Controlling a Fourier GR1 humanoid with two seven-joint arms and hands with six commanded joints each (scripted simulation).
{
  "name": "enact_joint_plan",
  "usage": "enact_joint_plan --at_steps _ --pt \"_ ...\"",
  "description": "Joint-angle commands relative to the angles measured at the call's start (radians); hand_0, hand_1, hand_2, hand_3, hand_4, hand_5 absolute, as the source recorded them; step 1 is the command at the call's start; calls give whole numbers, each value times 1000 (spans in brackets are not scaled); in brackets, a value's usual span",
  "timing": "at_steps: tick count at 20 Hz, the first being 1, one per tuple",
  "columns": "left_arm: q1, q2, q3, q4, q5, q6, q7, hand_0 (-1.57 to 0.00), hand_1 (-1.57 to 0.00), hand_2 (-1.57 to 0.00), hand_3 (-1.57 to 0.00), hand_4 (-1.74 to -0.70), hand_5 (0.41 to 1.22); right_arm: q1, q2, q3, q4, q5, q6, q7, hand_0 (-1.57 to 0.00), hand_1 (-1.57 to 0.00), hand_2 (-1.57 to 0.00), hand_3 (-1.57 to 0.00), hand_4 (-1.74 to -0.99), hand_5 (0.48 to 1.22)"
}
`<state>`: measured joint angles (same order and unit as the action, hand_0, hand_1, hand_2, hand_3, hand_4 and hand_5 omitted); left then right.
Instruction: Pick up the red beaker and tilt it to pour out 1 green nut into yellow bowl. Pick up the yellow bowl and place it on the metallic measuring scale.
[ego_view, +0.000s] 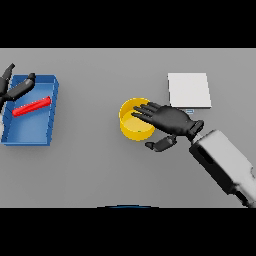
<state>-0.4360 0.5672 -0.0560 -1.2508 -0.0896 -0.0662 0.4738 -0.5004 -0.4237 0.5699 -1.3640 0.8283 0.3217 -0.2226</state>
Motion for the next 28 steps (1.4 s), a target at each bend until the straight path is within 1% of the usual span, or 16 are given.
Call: enact_joint_plan --at_steps 1,2,4,6,9,13,14,15,17,18,19,20,22,23,25,28 --pt "-4 -3 0 0 0 2 11 1 1 1 1 -808 695 -18 17 16 19 3 16 -1 1 1 1 1 -1155 646" --pt "-5 -1 2 15 -3 2 7 1 1 1 1 -809 693 -45 15 24 29 4 37 -9 1 1 1 1 -1157 652" --pt "-9 3 2 10 -5 0 7 1 1 1 1 -805 701 -79 40 59 83 28 61 3 1 1 1 1 -1159 663" --pt "-12 9 5 30 -10 -3 -11 1 1 1 1 -807 700 -105 41 78 99 34 97 -1 1 1 1 1 -1164 670" --pt "-12 8 4 22 -3 -11 -12 1 1 1 1 -801 706 -144 63 101 158 53 118 20 1 1 1 1 -1177 673" --pt "-3 15 -1 26 -15 -12 -21 1 1 1 1 -792 708 -177 85 116 231 62 126 12 1 1 1 -12 -1188 693" --pt "-10 14 -2 31 -20 -7 -17 1 1 1 1 -789 711 -176 83 115 238 59 125 3 1 1 1 -22 -1195 708" --pt "-12 12 0 34 -15 -10 -15 1 1 1 1 -789 713 -180 92 117 254 63 122 16 1 1 -9 -41 -1209 732" --pt "-4 13 -5 20 -15 -13 -17 1 1 1 1 -791 712 -174 95 122 253 68 114 17 -48 -60 -88 -130 -1261 809" --pt "-3 13 -5 19 -18 -9 -12 1 1 1 1 -791 711 -174 90 120 243 63 120 4 -193 -183 -189 -215 -1309 891" --pt "-2 7 -9 24 -23 -5 -18 1 1 1 1 -789 710 -176 88 121 248 67 112 -5 -455 -407 -349 -322 -1363 957" --pt "-8 5 -7 26 -19 -5 -20 1 1 1 1 -788 710 -174 83 120 241 63 111 -17 -678 -640 -594 -572 -1435 1010" --pt "-4 11 -1 20 -13 -8 -25 1 1 1 1 -787 707 -182 90 121 246 55 122 -21 -999 -975 -945 -792 -1540 1086" --pt "-11 13 -2 19 -15 -9 -19 1 1 1 1 -787 707 -184 86 126 240 56 128 -24 -1114 -1094 -1071 -882 -1578 1113" --pt "-22 14 -2 37 -18 -12 -11 1 1 1 1 -784 712 -174 75 121 216 43 152 -8 -1278 -1266 -1187 -1027 -1637 1152" --pt "-11 16 -3 32 -17 -14 -24 1 1 1 1 -782 710 -178 69 120 213 29 174 2 -1421 -1415 -1323 -1130 -1688 1186"
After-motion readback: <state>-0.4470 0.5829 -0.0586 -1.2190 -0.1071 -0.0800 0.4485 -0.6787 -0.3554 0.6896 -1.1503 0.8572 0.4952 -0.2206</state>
